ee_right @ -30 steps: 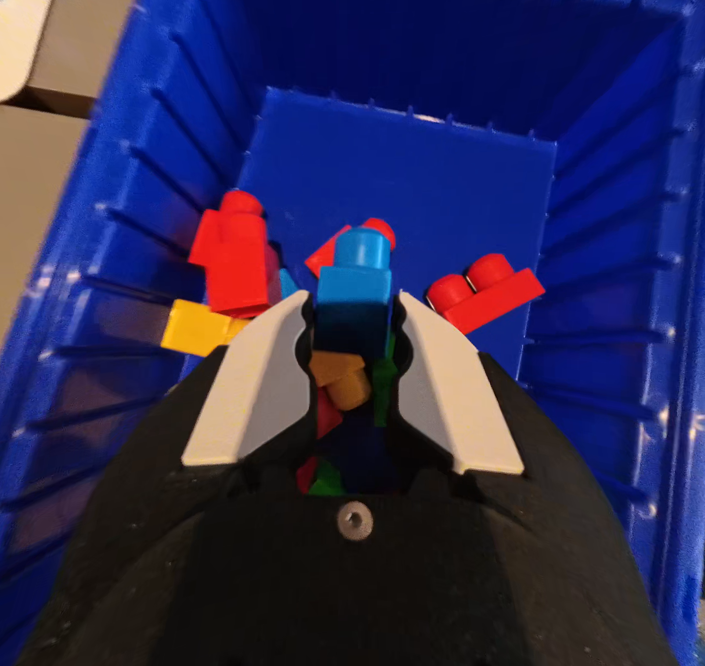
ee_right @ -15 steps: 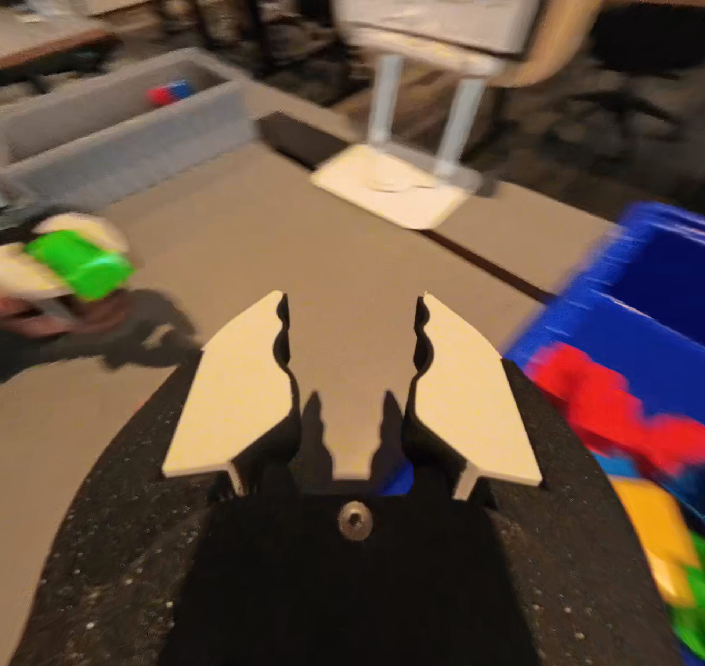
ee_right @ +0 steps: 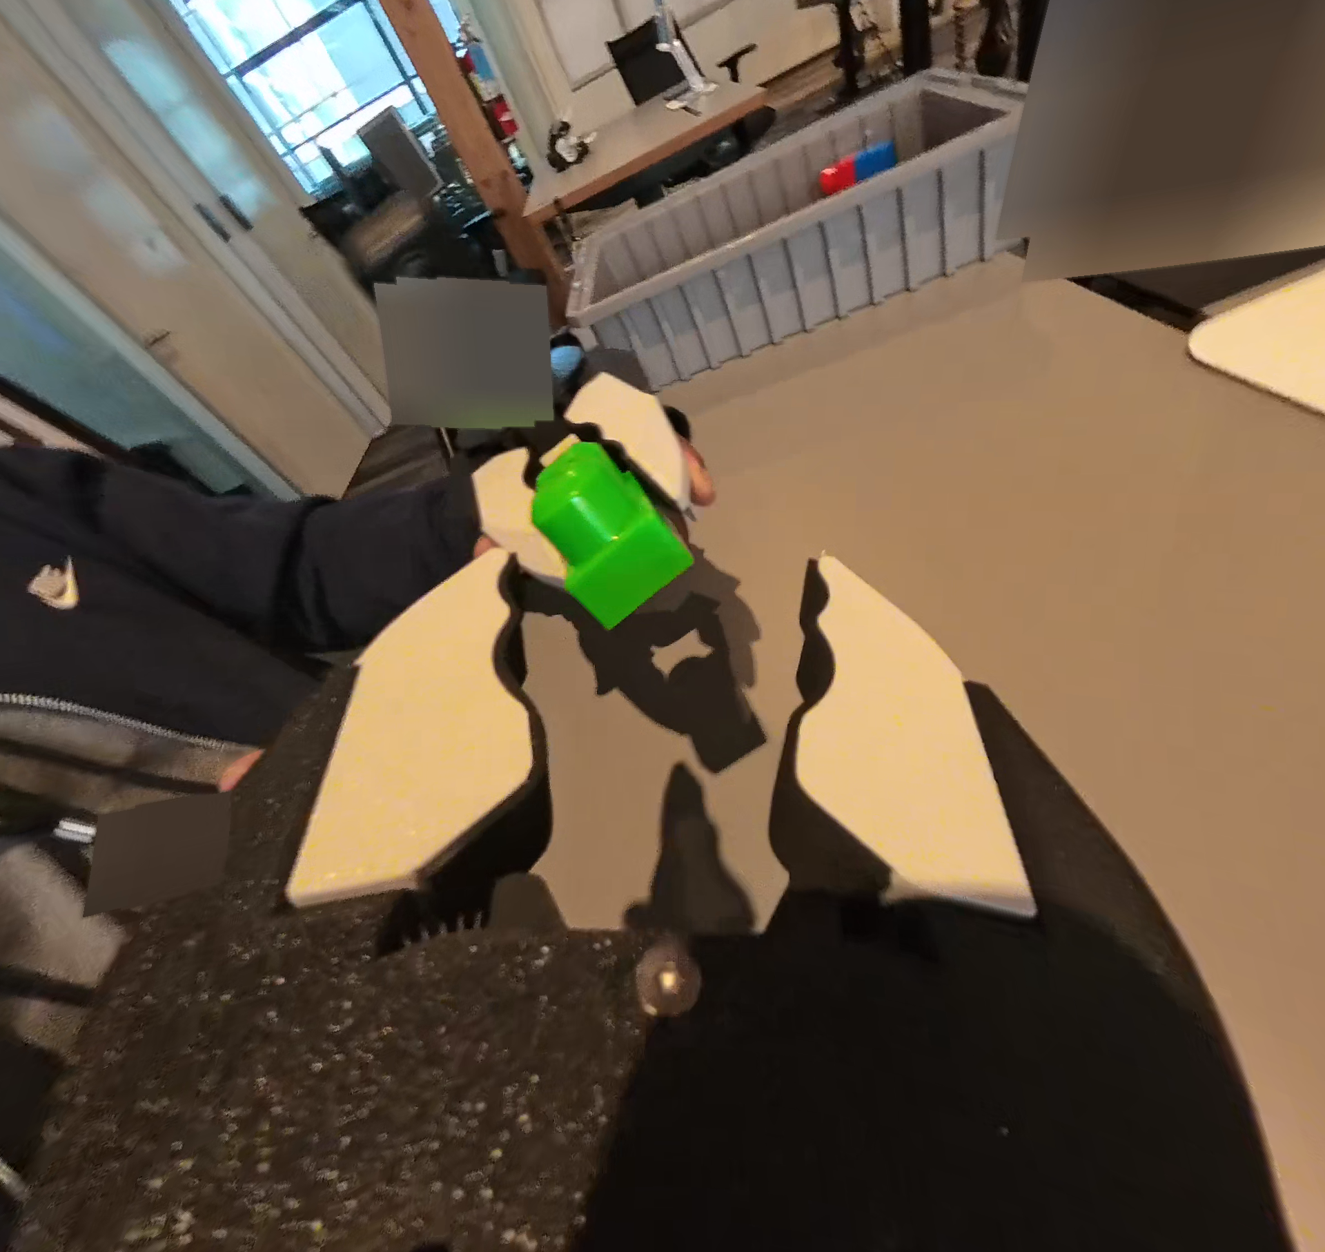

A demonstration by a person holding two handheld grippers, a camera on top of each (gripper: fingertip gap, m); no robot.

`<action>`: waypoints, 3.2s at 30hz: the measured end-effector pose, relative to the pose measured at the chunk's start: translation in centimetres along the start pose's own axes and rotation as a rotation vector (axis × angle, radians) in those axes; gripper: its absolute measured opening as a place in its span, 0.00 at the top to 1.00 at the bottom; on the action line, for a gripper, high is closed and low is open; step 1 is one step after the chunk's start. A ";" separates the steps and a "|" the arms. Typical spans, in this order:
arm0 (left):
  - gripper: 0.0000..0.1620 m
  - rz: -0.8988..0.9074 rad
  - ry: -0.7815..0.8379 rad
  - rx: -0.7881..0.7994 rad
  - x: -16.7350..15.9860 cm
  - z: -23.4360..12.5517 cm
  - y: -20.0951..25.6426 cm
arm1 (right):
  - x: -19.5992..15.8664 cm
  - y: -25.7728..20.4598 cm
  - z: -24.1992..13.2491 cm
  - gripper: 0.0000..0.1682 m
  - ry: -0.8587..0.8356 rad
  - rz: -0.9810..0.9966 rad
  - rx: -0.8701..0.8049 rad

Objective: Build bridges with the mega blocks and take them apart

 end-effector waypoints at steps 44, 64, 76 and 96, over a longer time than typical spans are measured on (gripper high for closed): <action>0.72 -0.338 0.026 0.020 -1.5 -0.6 -2.5 | -0.6 20.2 -20.6 0.60 -0.251 0.299 -1.322; 0.71 -0.084 -0.092 0.330 0.1 -3.2 -4.0 | -0.4 -2.7 0.3 0.68 -0.066 -0.542 -0.831; 0.68 -0.199 -0.251 0.965 7.7 -25.7 -13.9 | -7.3 -0.7 7.0 0.67 -0.270 -0.367 -0.568; 0.67 0.273 -1.426 0.823 -5.3 -32.3 -31.0 | -9.0 1.1 8.5 0.70 -0.354 -0.283 -0.384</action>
Point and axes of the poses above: each gripper's, where its closed fingertips meet, z out along the fingers, x out of its top, y = z × x across the jaws, the point moved 10 cm from there along -z, back along the fingers
